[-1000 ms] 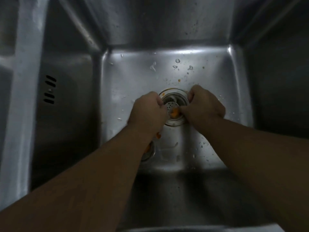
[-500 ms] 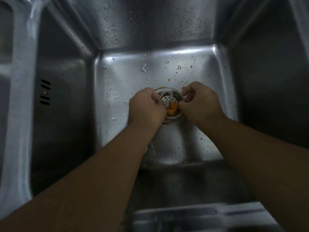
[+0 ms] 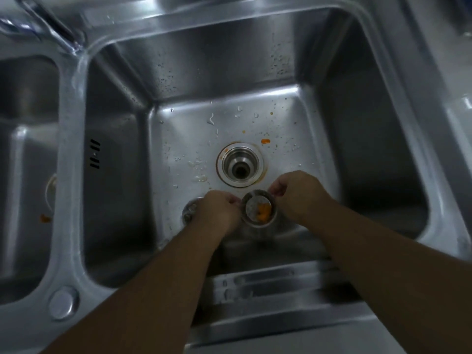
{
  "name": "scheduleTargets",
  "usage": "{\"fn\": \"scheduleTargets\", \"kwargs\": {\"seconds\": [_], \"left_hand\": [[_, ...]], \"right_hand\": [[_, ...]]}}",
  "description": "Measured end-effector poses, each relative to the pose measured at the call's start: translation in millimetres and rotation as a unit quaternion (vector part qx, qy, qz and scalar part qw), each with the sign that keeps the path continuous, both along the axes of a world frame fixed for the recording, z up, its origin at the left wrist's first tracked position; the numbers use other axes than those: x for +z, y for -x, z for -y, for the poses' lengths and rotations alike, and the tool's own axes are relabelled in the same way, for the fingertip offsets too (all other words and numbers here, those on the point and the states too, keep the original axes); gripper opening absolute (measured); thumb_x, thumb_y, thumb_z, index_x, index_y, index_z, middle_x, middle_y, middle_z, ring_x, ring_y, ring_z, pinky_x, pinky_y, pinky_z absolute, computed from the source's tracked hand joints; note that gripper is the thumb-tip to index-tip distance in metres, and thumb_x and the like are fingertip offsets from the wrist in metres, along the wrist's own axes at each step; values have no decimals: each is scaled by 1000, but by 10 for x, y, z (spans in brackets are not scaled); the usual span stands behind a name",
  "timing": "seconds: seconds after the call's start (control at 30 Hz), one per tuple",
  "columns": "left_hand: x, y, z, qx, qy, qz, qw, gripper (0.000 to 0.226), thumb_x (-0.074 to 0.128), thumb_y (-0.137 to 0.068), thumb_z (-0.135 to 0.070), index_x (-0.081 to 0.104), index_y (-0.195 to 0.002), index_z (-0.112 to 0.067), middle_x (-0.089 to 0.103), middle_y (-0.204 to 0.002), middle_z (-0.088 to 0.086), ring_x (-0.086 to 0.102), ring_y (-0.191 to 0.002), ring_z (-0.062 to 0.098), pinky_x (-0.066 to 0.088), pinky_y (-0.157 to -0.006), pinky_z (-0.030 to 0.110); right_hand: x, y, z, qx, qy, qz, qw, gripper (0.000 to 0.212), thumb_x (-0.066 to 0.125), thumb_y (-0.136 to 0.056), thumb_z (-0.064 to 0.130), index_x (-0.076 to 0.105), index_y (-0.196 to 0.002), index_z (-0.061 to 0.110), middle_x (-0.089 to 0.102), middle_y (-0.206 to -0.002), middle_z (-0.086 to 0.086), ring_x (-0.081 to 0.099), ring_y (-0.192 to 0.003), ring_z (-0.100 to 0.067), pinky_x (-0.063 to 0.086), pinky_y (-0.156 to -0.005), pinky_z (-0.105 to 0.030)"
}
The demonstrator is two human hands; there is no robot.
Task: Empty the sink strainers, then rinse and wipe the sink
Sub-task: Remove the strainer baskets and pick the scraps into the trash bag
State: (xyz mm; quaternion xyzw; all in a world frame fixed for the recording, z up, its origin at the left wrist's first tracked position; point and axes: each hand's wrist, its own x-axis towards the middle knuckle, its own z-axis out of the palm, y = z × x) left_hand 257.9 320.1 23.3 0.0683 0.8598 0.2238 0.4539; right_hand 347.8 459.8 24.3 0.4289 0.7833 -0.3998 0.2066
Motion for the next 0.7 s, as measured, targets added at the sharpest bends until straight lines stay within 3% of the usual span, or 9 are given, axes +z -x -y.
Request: {"fn": "scheduleTargets", "kwargs": {"seconds": [0.1, 0.17, 0.23, 0.3, 0.37, 0.53, 0.63, 0.7], "left_hand": [[40, -24, -26, -59, 35, 16, 998, 20, 55, -104, -26, 74, -101, -24, 75, -98, -1, 70, -92, 16, 58, -89, 37], [125, -64, -50, -113, 52, -3, 992, 21, 52, -104, -31, 72, -102, -25, 72, -95, -6, 67, -85, 12, 56, -85, 33], [304, -135, -133, -151, 50, -37, 987, 26, 49, -104, -38, 66, -121, -27, 67, -106, -11, 63, -90, 7, 48, -79, 23], [524, -231, -314, -153, 7, -59, 986, 43, 48, -103, -43, 52, -144, -30, 64, -132, -1, 65, -110, 20, 53, -90, 34], [735, -321, -601, -158, -60, -110, 979, 49, 49, -103, -42, 47, -150, -31, 57, -147, 5, 61, -125, 28, 50, -106, 46], [1209, -481, -1494, -254, -196, -244, 915, 57, 50, -105, -34, 36, -158, -20, 38, -163, 0, 34, -150, 18, 26, -121, 33], [1273, -565, -1995, -323, -213, -278, 879, 64, 50, -105, -35, 26, -161, -16, 27, -169, 3, 18, -157, 18, 21, -127, 38], [1260, -622, -2269, -365, -188, -287, 866, 70, 47, -105, -40, 16, -163, -16, 14, -172, 2, 9, -158, 17, 15, -128, 37]], "right_hand": [[67, -38, -24, 30, 20, 17, 999, 24, 73, -93, 13, 74, -117, 16, 71, -116, -4, 63, -103, -17, 51, -89, -27], [176, -114, -63, 39, 19, 0, 999, 38, 69, -96, 21, 66, -133, 21, 64, -136, -2, 59, -123, -19, 47, -105, -30], [331, -235, -133, 20, -14, -46, 999, 47, 64, -97, 31, 56, -143, 29, 54, -149, 4, 51, -135, -18, 40, -112, -32], [531, -361, -253, 8, -114, -116, 987, 52, 62, -95, 32, 53, -146, 29, 52, -152, 6, 46, -141, -17, 35, -116, -31], [770, -501, -426, 9, -219, -195, 956, 54, 67, -92, 25, 58, -144, 20, 56, -150, -2, 46, -144, -21, 34, -119, -35], [1322, -867, -1022, -36, -403, -283, 870, 54, 72, -86, 16, 62, -139, 12, 58, -147, -12, 44, -146, -32, 38, -116, -55], [1508, -1078, -1322, -109, -462, -315, 822, 61, 74, -83, 19, 59, -142, 13, 56, -146, -12, 45, -142, -32, 36, -116, -51], [1552, -1189, -1484, -159, -468, -304, 815, 68, 75, -84, 26, 52, -147, 18, 53, -142, -9, 44, -135, -28, 35, -112, -43]]}}
